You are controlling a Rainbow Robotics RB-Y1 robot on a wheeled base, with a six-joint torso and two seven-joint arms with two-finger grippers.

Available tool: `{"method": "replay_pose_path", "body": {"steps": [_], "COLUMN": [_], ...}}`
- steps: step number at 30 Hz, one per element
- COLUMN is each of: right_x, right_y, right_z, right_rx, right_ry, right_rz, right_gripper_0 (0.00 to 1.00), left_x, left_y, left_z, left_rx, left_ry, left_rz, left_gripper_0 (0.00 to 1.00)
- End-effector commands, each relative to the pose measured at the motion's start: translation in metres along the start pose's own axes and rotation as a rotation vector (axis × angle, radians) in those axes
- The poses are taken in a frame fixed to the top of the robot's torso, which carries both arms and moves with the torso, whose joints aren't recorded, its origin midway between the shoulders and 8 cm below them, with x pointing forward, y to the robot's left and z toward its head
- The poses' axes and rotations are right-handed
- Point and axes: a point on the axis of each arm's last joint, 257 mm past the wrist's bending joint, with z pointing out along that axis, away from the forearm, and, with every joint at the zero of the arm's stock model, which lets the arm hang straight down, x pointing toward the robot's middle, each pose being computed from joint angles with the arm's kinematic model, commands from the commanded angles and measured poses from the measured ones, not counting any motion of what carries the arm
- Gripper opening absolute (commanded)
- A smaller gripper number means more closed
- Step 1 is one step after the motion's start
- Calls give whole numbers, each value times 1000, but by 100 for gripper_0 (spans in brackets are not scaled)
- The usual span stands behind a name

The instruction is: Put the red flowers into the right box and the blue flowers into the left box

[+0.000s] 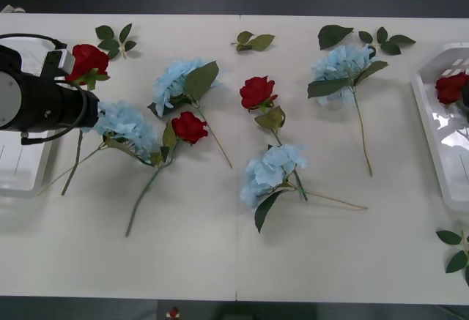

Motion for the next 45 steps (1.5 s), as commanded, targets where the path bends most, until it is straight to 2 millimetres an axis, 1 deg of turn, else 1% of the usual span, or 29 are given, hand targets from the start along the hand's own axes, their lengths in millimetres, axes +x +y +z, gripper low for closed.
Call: {"method": "replay_pose_path", "body": {"steps": [1,5,6,7,8,10,11,12,14,16,18,20,21,22,24,25,27,28,30,31,32,36,37,38,40,42,44,45], "right_x": [-25,-37,-40,-44,-47,-52,-52,-49,-43,-37,-33,-33,-34,-32,-28,-28,-23,-22,-18,-17,-17,-23,-24,-28,-31,-32,-32,-32], "right_y": [3,22,30,36,42,59,65,79,101,130,154,166,175,184,197,200,211,213,224,226,234,256,259,264,268,272,275,275], "right_z": [-26,-51,-60,-70,-78,-97,-102,-111,-124,-145,-163,-172,-177,-178,-175,-174,-166,-165,-159,-158,-157,-150,-149,-146,-143,-135,-128,-125], "right_rx": [-100,-215,-263,-306,-338,-413,-437,-486,-568,-686,-797,-844,-866,-877,-873,-867,-819,-805,-751,-739,-719,-665,-658,-641,-629,-608,-590,-578], "right_ry": [-32,-31,-31,-36,-46,-73,-81,-93,-100,-117,-129,-135,-139,-132,-105,-92,-50,-40,5,13,23,29,27,20,11,8,9,6], "right_rz": [-56,-72,-81,-91,-110,-158,-172,-198,-198,-175,-118,-97,-96,-99,-97,-92,-100,-102,-110,-106,-108,-74,-71,-67,-66,-70,-71,-76], "right_gripper_0": [100,100,100,100,100,100,100,100,100,100,100,100,100,100,100,100,100,100,100,100,100,100,100,100,100,100,100,100], "left_x": [-32,-38,-40,-41,-42,-43,-42,-42,-42,-42,-43,-44,-45,-45,-48,-49,-52,-54,-55,-55,-54,-41,-38,-33,-27,-17,-10,-9], "left_y": [-6,-7,-8,-8,-8,-9,-9,-9,-9,-9,-7,-5,-1,5,15,18,32,36,52,55,63,83,87,98,110,126,136,137], "left_z": [-25,-28,-28,-28,-28,-28,-28,-28,-28,-28,-28,-28,-28,-28,-26,-26,-23,-22,-16,-14,-11,-6,-5,-7,-10,-14,-14,-14], "left_rx": [0,1,3,5,5,6,6,8,9,8,-1,-8,-16,-29,-51,-55,-76,-81,-107,-108,-112,-102,-106,-120,-133,-149,-168,-170], "left_ry": [-53,-66,-73,-78,-79,-84,-82,-82,-80,-83,-86,-89,-90,-93,-101,-105,-114,-122,-130,-130,-136,-176,-178,-183,-180,-174,-175,-179], "left_rz": [-1,6,5,5,3,3,0,-1,-3,-1,-1,0,-1,-3,-3,-4,-7,-1,35,41,51,74,77,76,61,39,33,32], "left_gripper_0": [0,0,0,2,8,33,41,60,79,98,100,100,100,100,100,100,100,100,100,100,100,100,100,100,100,100,100,100]}}
